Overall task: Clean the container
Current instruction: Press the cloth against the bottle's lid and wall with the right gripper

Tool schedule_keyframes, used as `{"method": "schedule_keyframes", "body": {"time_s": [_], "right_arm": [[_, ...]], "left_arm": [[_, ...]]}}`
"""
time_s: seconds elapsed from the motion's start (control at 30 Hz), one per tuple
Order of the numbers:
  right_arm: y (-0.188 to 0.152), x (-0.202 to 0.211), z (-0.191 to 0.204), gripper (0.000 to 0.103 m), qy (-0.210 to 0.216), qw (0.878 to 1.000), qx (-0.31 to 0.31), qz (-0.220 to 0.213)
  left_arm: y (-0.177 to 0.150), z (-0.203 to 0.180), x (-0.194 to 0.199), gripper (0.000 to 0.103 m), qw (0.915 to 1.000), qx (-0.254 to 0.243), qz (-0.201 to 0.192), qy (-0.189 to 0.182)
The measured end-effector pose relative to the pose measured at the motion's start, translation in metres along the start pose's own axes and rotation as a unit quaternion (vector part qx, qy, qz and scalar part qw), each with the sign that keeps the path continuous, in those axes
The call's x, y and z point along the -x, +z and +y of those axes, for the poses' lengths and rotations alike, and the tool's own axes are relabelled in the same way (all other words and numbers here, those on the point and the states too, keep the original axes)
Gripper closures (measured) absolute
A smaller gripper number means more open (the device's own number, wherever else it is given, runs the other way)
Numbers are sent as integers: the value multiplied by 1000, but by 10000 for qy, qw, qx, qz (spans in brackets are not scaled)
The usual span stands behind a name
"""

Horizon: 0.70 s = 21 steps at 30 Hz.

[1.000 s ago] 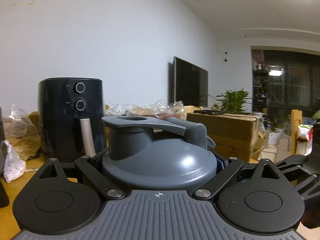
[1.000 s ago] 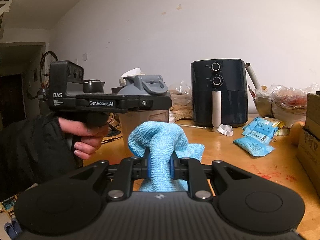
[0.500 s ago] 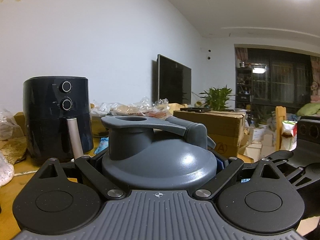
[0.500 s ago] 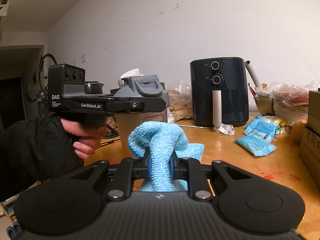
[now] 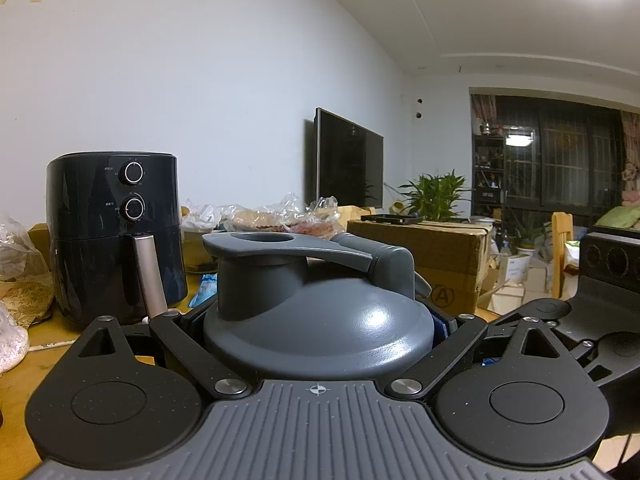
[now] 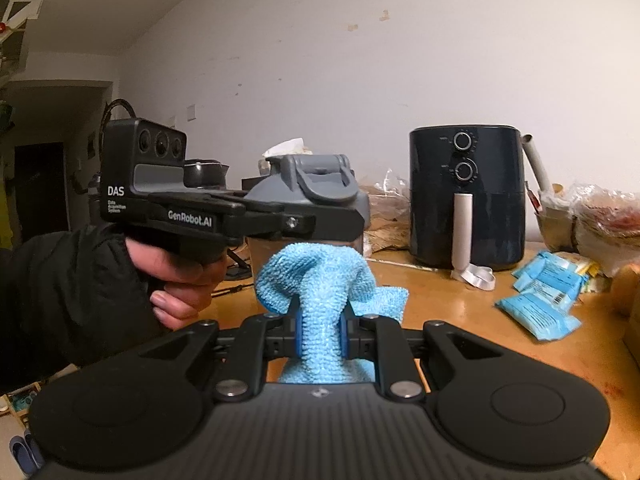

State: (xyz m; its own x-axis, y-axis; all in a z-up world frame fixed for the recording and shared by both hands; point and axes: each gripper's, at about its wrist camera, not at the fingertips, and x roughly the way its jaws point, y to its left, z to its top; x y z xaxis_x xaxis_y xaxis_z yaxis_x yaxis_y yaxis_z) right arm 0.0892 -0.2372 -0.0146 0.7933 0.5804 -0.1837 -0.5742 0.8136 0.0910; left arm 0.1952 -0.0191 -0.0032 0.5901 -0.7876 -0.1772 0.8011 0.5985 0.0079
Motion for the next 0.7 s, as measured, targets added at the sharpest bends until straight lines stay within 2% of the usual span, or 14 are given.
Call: {"method": "schedule_keyframes", "body": {"time_s": [0.23, 0.7], "right_arm": [[7, -9, -2, 91, 57, 10000, 44, -27], [12, -11, -1, 88, 128, 9994, 252, 207]], "left_arm": [[1, 4, -1, 8, 10000, 78, -7, 31], [1, 1, -2, 8, 10000, 2, -4, 68]]}}
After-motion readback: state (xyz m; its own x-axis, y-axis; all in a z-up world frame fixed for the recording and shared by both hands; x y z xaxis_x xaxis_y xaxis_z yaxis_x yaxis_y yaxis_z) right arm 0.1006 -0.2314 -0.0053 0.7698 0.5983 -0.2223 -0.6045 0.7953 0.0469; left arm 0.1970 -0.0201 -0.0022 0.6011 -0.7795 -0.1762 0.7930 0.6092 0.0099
